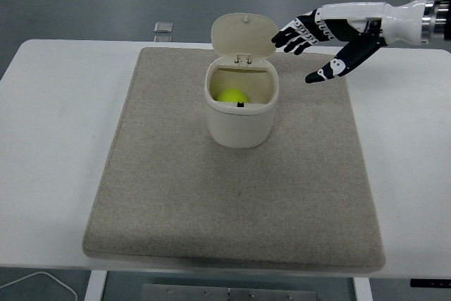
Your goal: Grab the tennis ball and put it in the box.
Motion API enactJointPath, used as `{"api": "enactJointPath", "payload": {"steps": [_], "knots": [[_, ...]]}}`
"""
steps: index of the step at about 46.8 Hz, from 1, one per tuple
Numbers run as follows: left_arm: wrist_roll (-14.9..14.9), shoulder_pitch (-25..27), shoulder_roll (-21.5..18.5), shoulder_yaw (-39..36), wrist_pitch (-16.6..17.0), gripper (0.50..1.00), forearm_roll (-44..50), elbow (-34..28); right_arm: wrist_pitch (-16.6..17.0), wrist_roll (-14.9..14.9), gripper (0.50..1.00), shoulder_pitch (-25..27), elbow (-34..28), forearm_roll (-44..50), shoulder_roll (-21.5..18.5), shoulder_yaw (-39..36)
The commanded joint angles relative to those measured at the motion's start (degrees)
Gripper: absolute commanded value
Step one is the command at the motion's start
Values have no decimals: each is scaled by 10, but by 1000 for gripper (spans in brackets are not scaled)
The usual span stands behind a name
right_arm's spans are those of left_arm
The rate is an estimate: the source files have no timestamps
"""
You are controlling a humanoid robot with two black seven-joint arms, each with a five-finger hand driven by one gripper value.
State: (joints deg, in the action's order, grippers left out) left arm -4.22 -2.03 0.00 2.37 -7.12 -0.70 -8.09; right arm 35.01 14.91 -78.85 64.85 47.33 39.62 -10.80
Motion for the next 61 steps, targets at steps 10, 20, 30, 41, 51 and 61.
{"api": "enactJointPath", "payload": {"steps": [10, 20, 30, 41, 51, 61], "knots": [[0, 0, 0, 0, 0, 996, 0, 0, -12, 1, 860, 46, -12, -6, 24, -6], [0, 0, 0, 0, 0, 996, 0, 0, -112, 0, 860, 84, -15, -92, 13, -8], [0, 0, 0, 0, 0, 996, 0, 0, -182, 0, 858, 102, -25, -161, -15, -9], [0, 0, 0, 0, 0, 996, 0, 0, -225, 0, 858, 118, -56, -228, -42, -9], [0, 1, 0, 0, 0, 996, 0, 0, -239, -1, 856, 128, -90, -341, -64, -9], [0, 1, 0, 0, 0, 996, 0, 0, -233, -37, 856, 131, -126, -471, -82, -10]]}}
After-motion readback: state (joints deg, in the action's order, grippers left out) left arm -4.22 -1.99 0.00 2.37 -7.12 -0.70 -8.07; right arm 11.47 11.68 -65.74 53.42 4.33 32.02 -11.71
